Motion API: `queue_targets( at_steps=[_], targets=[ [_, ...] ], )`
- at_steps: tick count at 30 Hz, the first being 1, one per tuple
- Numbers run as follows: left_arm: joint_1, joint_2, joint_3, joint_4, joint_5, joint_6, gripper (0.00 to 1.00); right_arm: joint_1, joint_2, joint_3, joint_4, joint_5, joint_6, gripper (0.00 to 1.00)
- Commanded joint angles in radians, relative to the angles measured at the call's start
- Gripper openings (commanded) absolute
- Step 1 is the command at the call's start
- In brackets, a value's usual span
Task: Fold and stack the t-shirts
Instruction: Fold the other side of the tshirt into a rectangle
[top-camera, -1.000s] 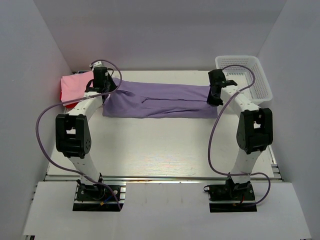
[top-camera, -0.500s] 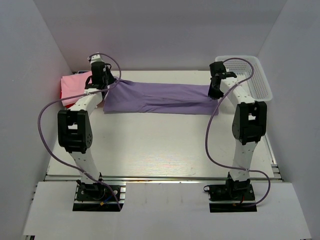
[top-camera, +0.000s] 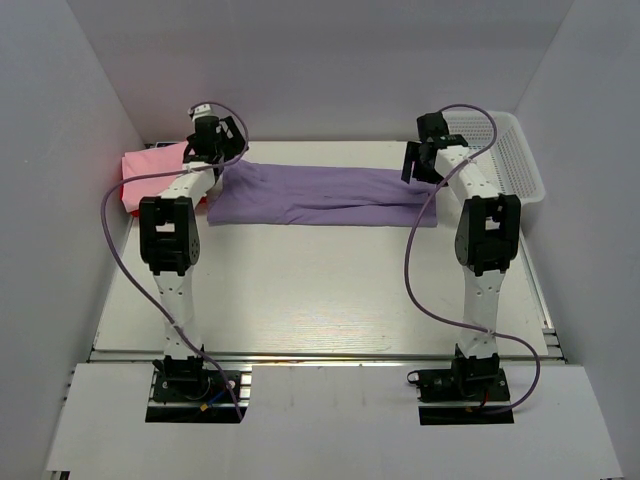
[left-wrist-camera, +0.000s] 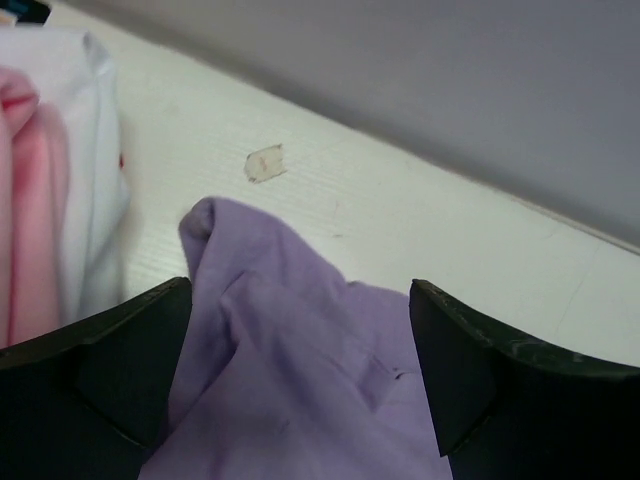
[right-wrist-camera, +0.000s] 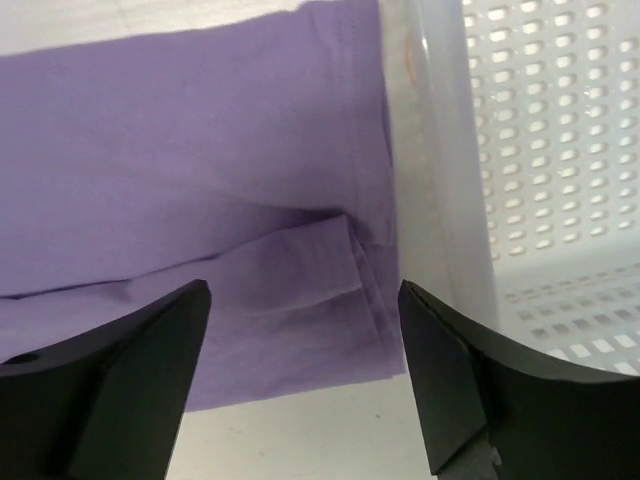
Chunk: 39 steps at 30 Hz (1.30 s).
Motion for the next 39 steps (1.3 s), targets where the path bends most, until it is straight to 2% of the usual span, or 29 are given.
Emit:
queue_targets(
  at_steps=[1,4,9,11,12,15,20,24,29,33,39],
  targets=[
    [0.005,-0.028,0.104,-0.038,0.061,0.015,1.0,0.0,-0.042,0.033,0.03,-0.071,-0.055,0.84],
    [0.005,-0.06,0.071,-0.038,0.102,0.015,1.0,0.003,-0.075,0.008,0.041,-0.13,-0.085,0.88],
    [-0.004,-0.114,-0.003,-0.05,0.178,0.038,1.0,0.034,-0.163,-0.108,0.077,-0.267,-0.128,0.9],
    [-0.015,-0.114,-0.017,-0.051,0.25,0.052,1.0,0.061,-0.184,-0.169,0.079,-0.278,-0.128,0.9],
    [-0.024,-0.114,-0.029,-0.051,0.34,0.052,1.0,0.066,-0.204,-0.19,0.093,-0.286,-0.122,0.9],
    [-0.024,-0.102,-0.078,-0.061,0.428,0.039,1.0,0.087,-0.22,-0.312,0.148,-0.297,-0.098,0.9],
    [-0.044,-0.071,-0.152,-0.061,0.419,0.018,1.0,0.093,-0.175,-0.342,0.166,-0.332,-0.07,0.9],
    [-0.044,-0.062,-0.187,-0.063,0.382,0.018,1.0,0.093,-0.099,-0.274,0.197,-0.337,-0.056,0.9],
    [-0.044,-0.051,-0.196,-0.077,0.34,0.018,1.0,0.084,-0.034,-0.216,0.35,-0.312,0.022,0.9],
    [-0.044,-0.042,-0.207,-0.077,0.331,0.018,1.0,0.083,-0.014,-0.193,0.439,-0.214,0.046,0.9],
    [-0.044,-0.033,-0.198,-0.107,0.301,0.027,1.0,0.069,0.043,-0.124,0.453,-0.079,0.074,0.9]
  ],
)
